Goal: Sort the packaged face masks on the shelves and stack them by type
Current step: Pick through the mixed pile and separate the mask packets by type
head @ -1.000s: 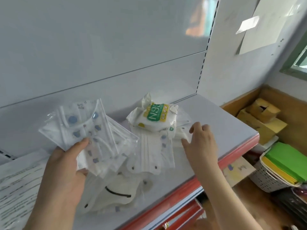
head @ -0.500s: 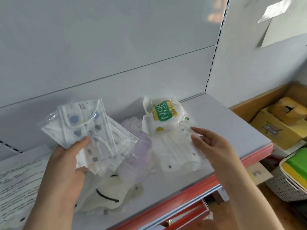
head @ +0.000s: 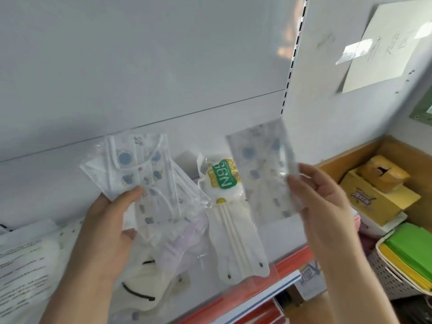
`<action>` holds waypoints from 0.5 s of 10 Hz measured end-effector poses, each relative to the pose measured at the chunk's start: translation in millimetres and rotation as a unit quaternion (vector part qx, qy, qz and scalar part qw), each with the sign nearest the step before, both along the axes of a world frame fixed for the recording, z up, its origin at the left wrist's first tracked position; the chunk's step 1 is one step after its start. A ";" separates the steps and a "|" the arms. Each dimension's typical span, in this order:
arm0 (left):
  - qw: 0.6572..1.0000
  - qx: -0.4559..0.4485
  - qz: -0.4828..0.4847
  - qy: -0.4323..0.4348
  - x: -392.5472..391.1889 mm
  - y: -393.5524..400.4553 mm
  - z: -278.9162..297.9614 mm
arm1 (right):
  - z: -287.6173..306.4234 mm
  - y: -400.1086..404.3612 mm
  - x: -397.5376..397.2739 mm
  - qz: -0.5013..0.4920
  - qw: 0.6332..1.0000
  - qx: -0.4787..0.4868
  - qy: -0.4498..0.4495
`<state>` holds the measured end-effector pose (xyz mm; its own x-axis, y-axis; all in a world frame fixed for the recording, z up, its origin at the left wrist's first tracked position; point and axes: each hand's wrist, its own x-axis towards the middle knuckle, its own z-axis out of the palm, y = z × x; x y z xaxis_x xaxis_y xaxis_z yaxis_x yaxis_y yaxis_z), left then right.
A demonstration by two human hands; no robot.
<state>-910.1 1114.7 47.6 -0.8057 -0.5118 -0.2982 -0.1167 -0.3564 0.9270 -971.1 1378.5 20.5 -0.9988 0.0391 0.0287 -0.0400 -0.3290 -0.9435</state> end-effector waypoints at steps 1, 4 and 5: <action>0.998 0.048 -0.029 0.036 -2.2 13.0 -21.5 | -17.6 -55.2 7.3 0.043 0.989 0.138 0.023; 0.998 -0.018 0.055 -0.003 -0.4 -21.8 -45.2 | -47.3 -73.4 -57.3 0.117 0.719 0.673 0.128; 0.999 -0.015 0.051 0.007 0.3 -27.4 -47.6 | -60.2 -61.0 -86.4 0.149 0.691 0.705 0.063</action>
<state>-909.9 1087.3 0.0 -0.7533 -0.5995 -0.2704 -0.0683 -0.3375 0.9388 -1057.5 1317.5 -39.6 -0.9428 -0.3228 -0.0832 -0.2797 0.9017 -0.3296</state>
